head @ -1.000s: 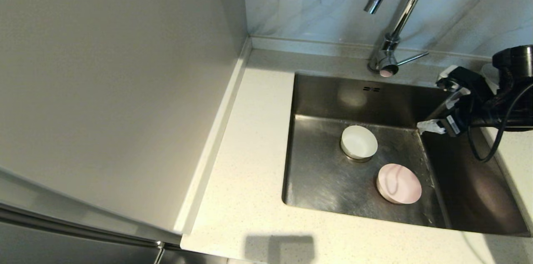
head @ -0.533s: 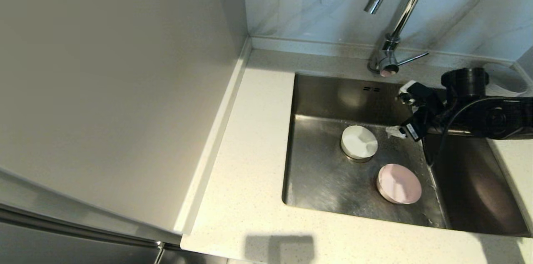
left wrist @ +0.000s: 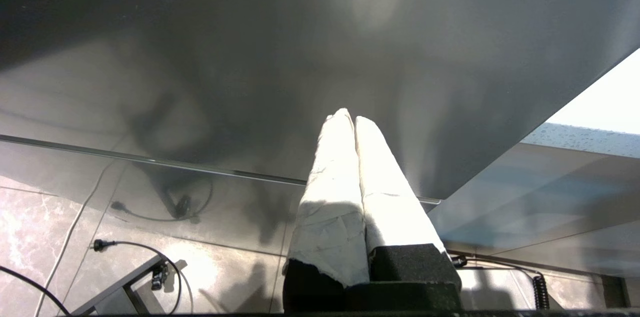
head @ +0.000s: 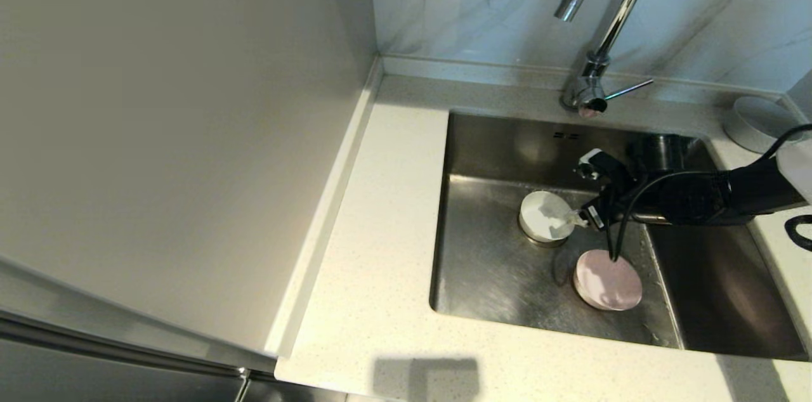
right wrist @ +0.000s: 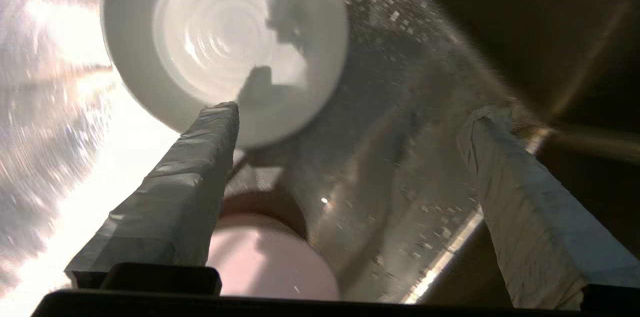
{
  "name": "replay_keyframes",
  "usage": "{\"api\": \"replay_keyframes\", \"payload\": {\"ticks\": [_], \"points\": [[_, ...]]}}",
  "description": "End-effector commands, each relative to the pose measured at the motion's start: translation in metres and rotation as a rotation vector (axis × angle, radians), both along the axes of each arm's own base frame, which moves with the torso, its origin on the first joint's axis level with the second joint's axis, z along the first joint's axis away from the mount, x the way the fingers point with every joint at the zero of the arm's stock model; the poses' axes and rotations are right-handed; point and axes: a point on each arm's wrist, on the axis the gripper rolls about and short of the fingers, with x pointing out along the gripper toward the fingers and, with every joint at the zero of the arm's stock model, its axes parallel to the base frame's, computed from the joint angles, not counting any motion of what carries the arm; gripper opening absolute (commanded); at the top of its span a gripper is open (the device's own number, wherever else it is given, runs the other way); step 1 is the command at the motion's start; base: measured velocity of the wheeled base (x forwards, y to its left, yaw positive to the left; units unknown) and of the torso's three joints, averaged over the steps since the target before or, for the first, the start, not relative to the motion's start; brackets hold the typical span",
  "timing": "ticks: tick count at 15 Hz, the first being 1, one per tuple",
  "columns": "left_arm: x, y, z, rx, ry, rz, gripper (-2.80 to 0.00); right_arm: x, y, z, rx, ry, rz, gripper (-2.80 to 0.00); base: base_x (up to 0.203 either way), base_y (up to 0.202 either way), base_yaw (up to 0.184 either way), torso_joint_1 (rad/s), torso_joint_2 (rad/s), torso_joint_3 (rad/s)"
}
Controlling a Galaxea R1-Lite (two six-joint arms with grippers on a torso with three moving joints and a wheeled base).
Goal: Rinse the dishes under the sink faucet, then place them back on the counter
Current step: Put a bowl back to the table from the sink
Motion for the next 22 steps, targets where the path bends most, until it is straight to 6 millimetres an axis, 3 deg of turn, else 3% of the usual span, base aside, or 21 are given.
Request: {"api": "replay_keyframes", "payload": {"ticks": [1,7,14,15,22], "points": [[0.000,0.000,0.000,-0.001,-0.003,0.001,-2.80,0.015,0.006,-0.020,0.004,0.023,-0.004,0.00,0.000,0.000,0.000,0.000,0.00,0.000],[0.000,0.000,0.000,-0.001,-0.003,0.001,-2.80,0.047,0.005,-0.050,0.018,0.016,-0.066,0.00,0.000,0.000,0.000,0.000,0.00,0.000],[0.000,0.000,0.000,-0.001,-0.003,0.001,-2.80,0.051,0.004,-0.066,0.018,0.046,-0.072,0.00,0.000,0.000,0.000,0.000,0.00,0.000],[0.000,0.000,0.000,-0.001,-0.003,0.001,-2.80,0.051,0.004,-0.067,0.013,0.047,-0.076,-2.80,0.000,0.000,0.000,0.000,0.00,0.000],[0.000,0.000,0.000,-0.001,-0.003,0.001,-2.80,0.050,0.004,-0.064,0.009,0.042,-0.079,-2.80,0.000,0.000,0.000,0.000,0.00,0.000]]}}
